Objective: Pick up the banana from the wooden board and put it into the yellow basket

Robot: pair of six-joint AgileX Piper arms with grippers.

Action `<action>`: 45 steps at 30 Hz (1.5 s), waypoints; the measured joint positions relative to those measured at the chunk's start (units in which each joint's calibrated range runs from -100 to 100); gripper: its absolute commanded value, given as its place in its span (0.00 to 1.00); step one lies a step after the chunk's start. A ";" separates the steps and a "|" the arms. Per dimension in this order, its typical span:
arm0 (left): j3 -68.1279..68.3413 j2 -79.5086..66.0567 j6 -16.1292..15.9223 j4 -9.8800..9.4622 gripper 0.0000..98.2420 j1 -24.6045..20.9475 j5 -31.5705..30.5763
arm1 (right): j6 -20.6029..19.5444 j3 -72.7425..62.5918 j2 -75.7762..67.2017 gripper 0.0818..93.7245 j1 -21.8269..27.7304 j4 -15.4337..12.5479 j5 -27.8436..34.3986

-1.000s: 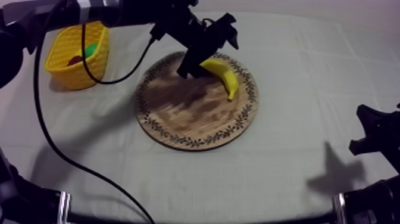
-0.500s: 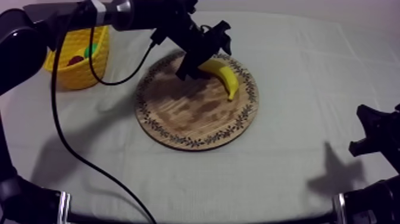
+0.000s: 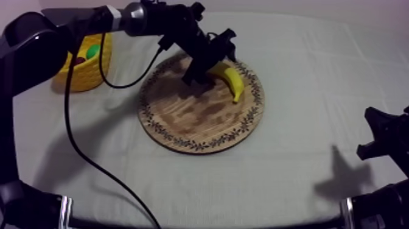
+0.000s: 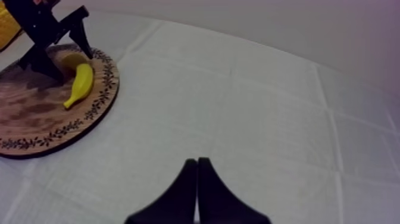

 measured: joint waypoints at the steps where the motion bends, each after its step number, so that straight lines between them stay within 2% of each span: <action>1: -0.11 0.32 -0.19 0.22 0.69 0.00 0.08 | 0.11 0.00 0.00 0.00 0.00 0.00 0.00; 5: -0.89 1.13 -0.73 0.66 0.66 0.08 -0.20 | 0.69 0.00 0.00 0.00 0.00 0.00 0.00; 14: -0.11 1.71 -1.23 1.64 0.46 0.00 -0.46 | 1.28 0.00 0.00 0.00 -0.10 0.00 1.03; 27: 2.66 0.67 -0.51 1.93 0.27 -0.15 -1.29 | 1.15 0.00 0.00 0.00 -0.10 0.00 1.03; 39: 5.55 -4.09 -0.14 2.08 0.21 -0.86 -2.58 | 1.17 0.00 0.00 0.00 -0.10 0.00 1.03; 45: 10.03 -10.93 -0.36 1.88 0.21 -2.98 -3.91 | 1.17 0.00 0.00 0.00 -0.10 0.00 1.03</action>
